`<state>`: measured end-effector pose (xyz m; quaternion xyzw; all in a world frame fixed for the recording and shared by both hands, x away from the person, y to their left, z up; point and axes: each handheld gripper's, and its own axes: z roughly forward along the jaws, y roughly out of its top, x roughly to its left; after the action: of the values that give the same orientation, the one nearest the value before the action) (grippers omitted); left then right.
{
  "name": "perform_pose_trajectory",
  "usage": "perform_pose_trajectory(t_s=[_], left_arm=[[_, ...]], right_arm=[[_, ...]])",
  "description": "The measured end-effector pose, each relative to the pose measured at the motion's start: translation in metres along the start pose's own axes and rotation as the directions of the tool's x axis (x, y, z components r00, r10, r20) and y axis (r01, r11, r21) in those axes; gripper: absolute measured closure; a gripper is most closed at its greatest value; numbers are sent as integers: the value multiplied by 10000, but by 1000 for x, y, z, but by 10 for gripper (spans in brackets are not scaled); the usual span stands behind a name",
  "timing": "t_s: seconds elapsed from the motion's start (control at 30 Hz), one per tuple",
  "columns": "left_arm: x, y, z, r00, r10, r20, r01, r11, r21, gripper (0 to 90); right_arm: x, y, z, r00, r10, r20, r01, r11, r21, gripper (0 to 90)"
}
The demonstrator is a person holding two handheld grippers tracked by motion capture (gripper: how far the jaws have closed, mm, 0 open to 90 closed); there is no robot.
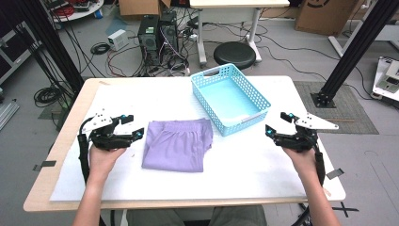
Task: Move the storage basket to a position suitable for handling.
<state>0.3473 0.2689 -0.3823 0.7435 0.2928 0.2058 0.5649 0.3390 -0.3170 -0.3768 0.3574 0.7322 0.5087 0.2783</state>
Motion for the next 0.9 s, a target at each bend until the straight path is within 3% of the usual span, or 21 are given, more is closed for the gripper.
perform_pose_trajectory(t_s=[0.3, 0.63, 0.9], left_arm=[[-2, 0, 2, 10000, 50, 17, -51, 10000, 44, 280], [-5, 0, 10, 9998, 56, 176, -61, 9995, 302, 280], [-6, -1, 11, 9998, -8, 201, 1, 9994, 344, 280]], right_arm=[[1, -2, 2, 9999, 115, 114, -116, 9999, 9, 212], [12, -3, 5, 9997, 67, 254, -68, 10000, 8, 212], [33, -3, 25, 9998, 142, 111, -146, 9994, 312, 212]])
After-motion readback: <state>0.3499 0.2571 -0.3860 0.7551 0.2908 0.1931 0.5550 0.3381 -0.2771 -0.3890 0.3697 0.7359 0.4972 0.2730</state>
